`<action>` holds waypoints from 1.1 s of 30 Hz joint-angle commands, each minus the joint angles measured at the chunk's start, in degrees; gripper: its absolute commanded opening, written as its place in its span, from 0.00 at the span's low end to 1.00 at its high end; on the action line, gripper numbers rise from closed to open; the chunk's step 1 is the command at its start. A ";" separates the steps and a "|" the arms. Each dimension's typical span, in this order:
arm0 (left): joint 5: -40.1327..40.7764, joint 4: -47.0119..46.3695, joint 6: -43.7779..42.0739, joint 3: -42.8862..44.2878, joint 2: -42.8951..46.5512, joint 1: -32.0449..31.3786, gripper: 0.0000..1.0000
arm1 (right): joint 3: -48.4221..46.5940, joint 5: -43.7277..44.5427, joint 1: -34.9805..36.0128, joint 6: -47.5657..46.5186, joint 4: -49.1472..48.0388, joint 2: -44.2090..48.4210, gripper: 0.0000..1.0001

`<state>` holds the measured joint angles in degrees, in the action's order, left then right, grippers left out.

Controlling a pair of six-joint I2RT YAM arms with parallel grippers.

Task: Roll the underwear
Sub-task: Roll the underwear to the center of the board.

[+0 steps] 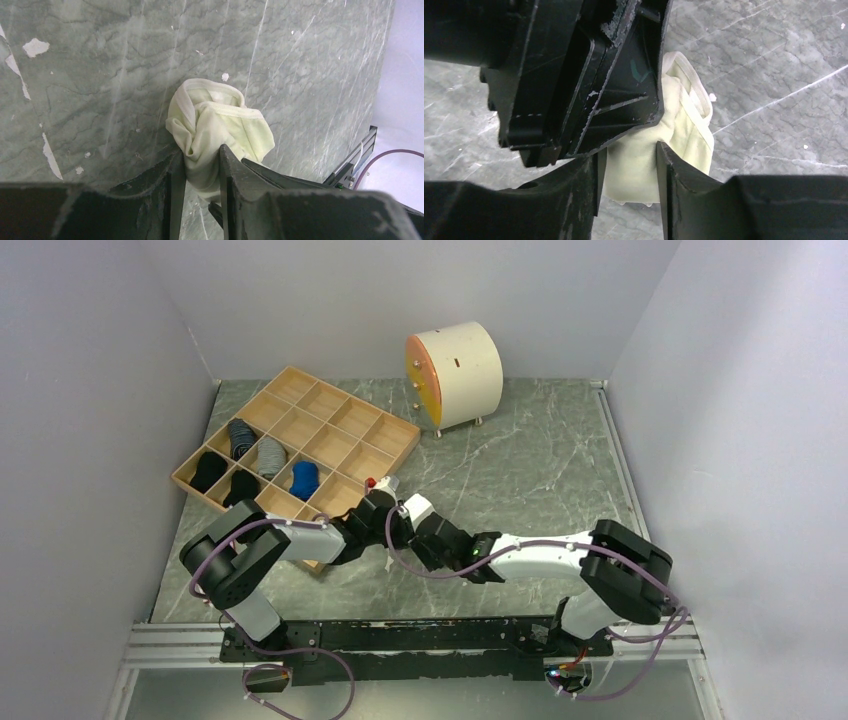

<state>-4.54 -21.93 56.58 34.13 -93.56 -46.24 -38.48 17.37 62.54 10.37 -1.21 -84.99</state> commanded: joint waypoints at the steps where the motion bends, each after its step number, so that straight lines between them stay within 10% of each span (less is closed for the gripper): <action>1: 2.05 6.86 -1.76 -0.44 -0.68 -0.60 0.34 | -2.36 4.52 0.81 -0.54 0.81 -2.28 0.43; 11: -0.12 4.95 -0.68 -0.91 -1.10 -0.01 0.36 | -0.99 4.63 1.04 0.52 0.85 -4.69 0.42; 18: 0.40 5.50 -0.72 -1.97 0.97 1.28 0.41 | -0.27 2.96 0.56 1.62 -0.30 -4.64 0.10; 25: -0.45 5.07 -0.82 -3.64 4.63 2.65 0.72 | 6.69 -23.18 -8.69 7.47 -15.35 -1.61 0.05; 33: -1.65 2.52 -1.71 -4.13 6.07 2.55 0.74 | 15.97 -39.42 -19.16 17.66 -33.67 -1.42 0.05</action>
<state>-5.39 -22.02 56.66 29.93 -87.05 -43.48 -25.96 -10.11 46.30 21.78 -25.85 -85.14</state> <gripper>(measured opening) 0.751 0.114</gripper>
